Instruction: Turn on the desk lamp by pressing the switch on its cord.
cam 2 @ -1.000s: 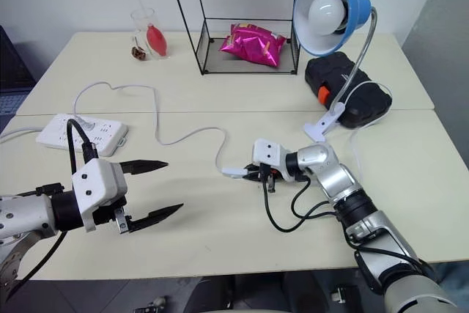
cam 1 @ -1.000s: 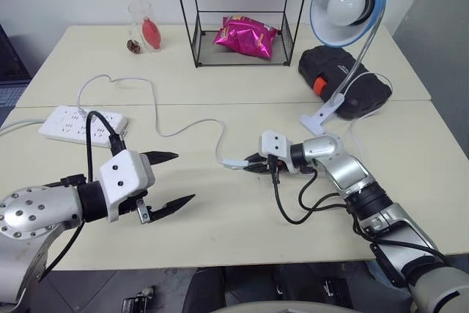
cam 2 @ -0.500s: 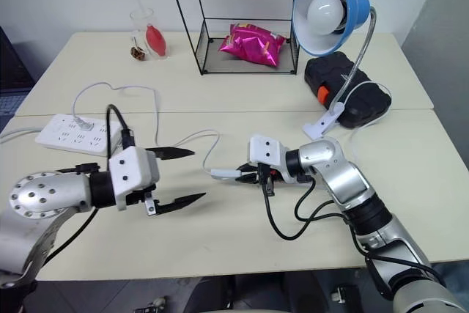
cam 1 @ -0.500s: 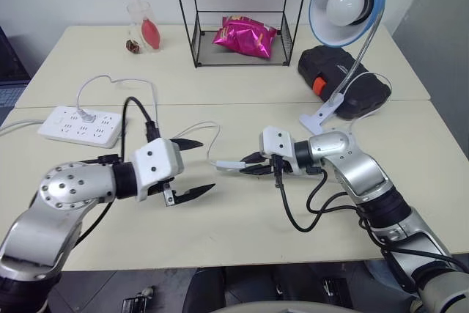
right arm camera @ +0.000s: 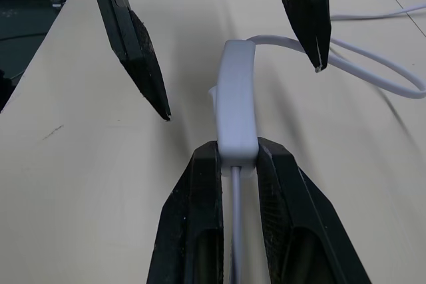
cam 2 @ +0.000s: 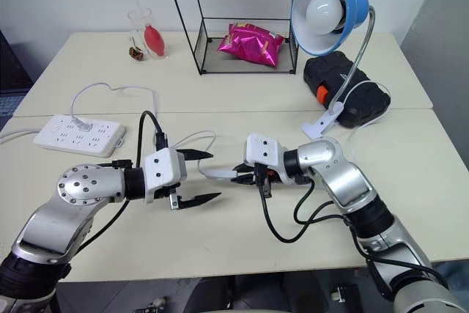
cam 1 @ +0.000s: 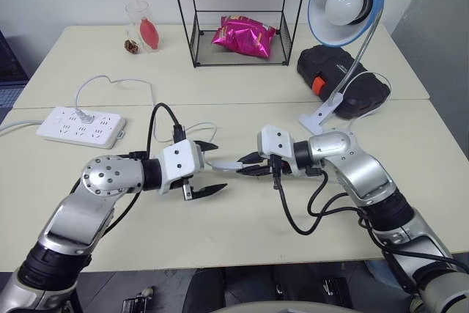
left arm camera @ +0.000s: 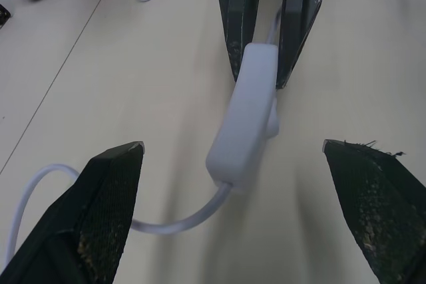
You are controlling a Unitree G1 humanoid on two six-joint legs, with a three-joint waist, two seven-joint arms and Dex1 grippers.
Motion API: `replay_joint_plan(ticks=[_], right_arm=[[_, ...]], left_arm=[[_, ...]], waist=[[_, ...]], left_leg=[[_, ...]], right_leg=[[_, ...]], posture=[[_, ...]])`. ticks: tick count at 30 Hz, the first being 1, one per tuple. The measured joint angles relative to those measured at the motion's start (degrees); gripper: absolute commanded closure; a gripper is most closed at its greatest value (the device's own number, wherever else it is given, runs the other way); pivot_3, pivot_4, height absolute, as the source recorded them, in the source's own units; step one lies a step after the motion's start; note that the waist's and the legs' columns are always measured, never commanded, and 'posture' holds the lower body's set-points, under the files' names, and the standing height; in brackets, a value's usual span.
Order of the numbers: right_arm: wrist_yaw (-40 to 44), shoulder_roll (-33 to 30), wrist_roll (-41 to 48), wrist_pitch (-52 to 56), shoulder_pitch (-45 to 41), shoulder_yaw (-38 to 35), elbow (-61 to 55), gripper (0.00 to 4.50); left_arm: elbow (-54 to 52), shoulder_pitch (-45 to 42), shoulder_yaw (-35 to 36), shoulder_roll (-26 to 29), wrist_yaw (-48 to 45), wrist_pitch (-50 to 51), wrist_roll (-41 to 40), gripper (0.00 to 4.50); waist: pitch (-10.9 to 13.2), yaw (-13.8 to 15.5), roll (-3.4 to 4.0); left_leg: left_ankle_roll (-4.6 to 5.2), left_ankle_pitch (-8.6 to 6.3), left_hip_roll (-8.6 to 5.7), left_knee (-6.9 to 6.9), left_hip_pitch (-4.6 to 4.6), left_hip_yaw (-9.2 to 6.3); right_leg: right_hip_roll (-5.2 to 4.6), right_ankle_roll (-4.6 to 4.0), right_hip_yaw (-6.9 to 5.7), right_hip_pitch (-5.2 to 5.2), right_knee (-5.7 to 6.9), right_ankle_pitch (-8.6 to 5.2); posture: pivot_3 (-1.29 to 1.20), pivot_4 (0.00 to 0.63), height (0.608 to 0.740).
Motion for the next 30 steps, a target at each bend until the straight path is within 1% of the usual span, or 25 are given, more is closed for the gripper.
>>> replay_joint_plan(ticks=[1, 2, 6, 9, 10, 11, 16, 18, 21, 26, 28, 29, 30], right_arm=[[0.0, -0.1, 0.0, 0.1, 0.0, 0.0, -0.1, 4.14], [0.0, -0.3, 0.0, 0.1, 0.0, 0.0, -0.2, 4.14], [0.0, -0.9, 0.0, 0.4, 0.0, 0.1, -0.2, 4.14], [0.0, -1.0, 0.0, 0.5, 0.1, 0.2, -0.2, 4.14], [0.0, -1.1, 0.1, 0.5, 0.1, 0.2, -0.3, 4.14], [0.0, -1.1, 0.1, 0.5, 0.1, 0.2, -0.3, 4.14], [-0.4, -1.4, 0.0, 0.6, 0.2, 0.3, -0.3, 4.14], [-0.4, -1.6, 0.0, 0.6, 0.2, 0.3, -0.3, 4.14], [-0.4, -1.7, 0.0, 0.6, 0.2, 0.3, -0.3, 4.14], [-0.3, -1.8, 0.0, 0.6, 0.2, 0.3, -0.3, 4.14], [-0.1, -1.8, 0.0, 0.6, 0.2, 0.4, -0.3, 4.14], [0.0, -1.7, 0.1, 0.6, 0.2, 0.4, -0.3, 4.14], [0.0, -1.6, 0.2, 0.6, 0.2, 0.4, -0.3, 4.14]], left_arm=[[0.0, -0.1, 0.0, -0.1, -0.1, 0.0, 0.0, 0.36], [0.0, -0.4, 0.0, -0.3, -0.1, 0.1, 0.0, 0.46], [0.0, -0.7, 0.0, -0.6, -0.2, 0.4, 0.0, 1.36], [0.6, -0.7, 0.0, -0.6, -0.2, 0.4, 0.0, 1.9], [0.8, -0.7, 0.0, -0.6, -0.2, 0.4, 0.1, 2.22], [0.9, -0.7, 0.0, -0.6, -0.1, 0.4, 0.1, 2.34], [1.1, -0.7, -0.8, -1.4, 0.0, -0.1, 1.3, 3.43], [1.3, -0.7, -1.2, -1.7, -0.1, -0.1, 1.6, 3.73], [1.5, -0.7, -1.4, -2.0, -0.2, -0.1, 1.7, 3.85], [1.6, -0.7, -1.4, -2.1, -0.4, -0.2, 1.7, 3.86], [1.6, -0.6, -1.4, -2.0, -0.7, -0.4, 1.6, 3.16], [1.7, -0.6, -1.4, -2.1, -0.7, -0.6, 1.7, 3.04], [1.8, -0.6, -1.3, -2.1, -0.5, -1.0, 1.7, 2.79]], waist=[[0.0, 0.0, 0.0], [0.0, 0.0, 0.0], [0.0, 0.0, 0.0], [0.0, 0.0, 0.0], [0.0, 0.0, 0.0], [0.0, 0.0, 0.0], [0.0, 0.0, 0.0], [0.0, 0.0, 0.0], [0.0, 0.0, 0.0], [0.0, 0.0, 0.0], [0.0, 0.0, 0.0], [0.0, 0.0, 0.0], [0.0, 0.0, 0.0]], left_leg=[[0.0, 0.0, 0.01, 0.0, 0.0, -0.01], [0.0, 0.0, 0.01, 0.01, 0.0, -0.01], [0.0, 0.0, 0.01, 0.01, 0.01, 0.0], [0.0, 0.0, 0.01, 0.01, 0.01, -0.01], [0.0, 0.0, 0.01, 0.01, 0.0, -0.01], [0.0, 0.0, 0.01, 0.01, 0.0, -0.01], [0.0, 0.0, -0.01, 0.01, 0.0, 0.0], [0.0, 0.0, -0.01, 0.01, 0.0, 0.0], [0.0, 0.0, 0.02, 0.01, 0.01, -0.01], [0.0, 0.0, 0.02, 0.01, 0.0, -0.01], [0.0, 0.0, 0.01, 0.01, 0.0, 0.0], [0.0, 0.0, 0.01, 0.01, 0.0, -0.01], [0.0, 0.0, 0.02, 0.01, 0.01, -0.01]], right_leg=[[0.0, 0.0, 0.0, 0.0, 0.0, 0.0], [0.0, 0.0, 0.0, 0.0, 0.0, 0.0], [0.0, 0.0, 0.0, 0.0, 0.01, 0.0], [0.0, 0.0, 0.0, 0.0, 0.01, 0.0], [0.0, 0.0, 0.0, 0.0, 0.0, 0.0], [0.0, 0.0, 0.0, 0.0, 0.0, 0.0], [0.0, 0.0, 0.0, 0.0, 0.0, 0.0], [0.0, 0.0, 0.0, 0.01, 0.0, 0.0], [0.0, 0.0, 0.0, 0.0, 0.0, 0.0], [0.0, 0.0, 0.0, 0.0, 0.0, 0.0], [0.0, 0.0, 0.0, 0.0, 0.0, 0.0], [0.0, 0.0, 0.0, 0.0, 0.0, 0.0], [0.0, 0.0, 0.0, 0.0, 0.0, 0.0]], posture=[[0.0, 0.15, 0.74], [0.0, 0.15, 0.74], [0.0, 0.15, 0.74], [0.0, 0.15, 0.74], [0.0, 0.15, 0.74], [0.0, 0.15, 0.74], [0.0, 0.15, 0.74], [0.0, 0.15, 0.74], [0.0, 0.15, 0.74], [0.0, 0.15, 0.74], [0.0, 0.15, 0.74], [0.0, 0.15, 0.74], [0.0, 0.15, 0.74]])
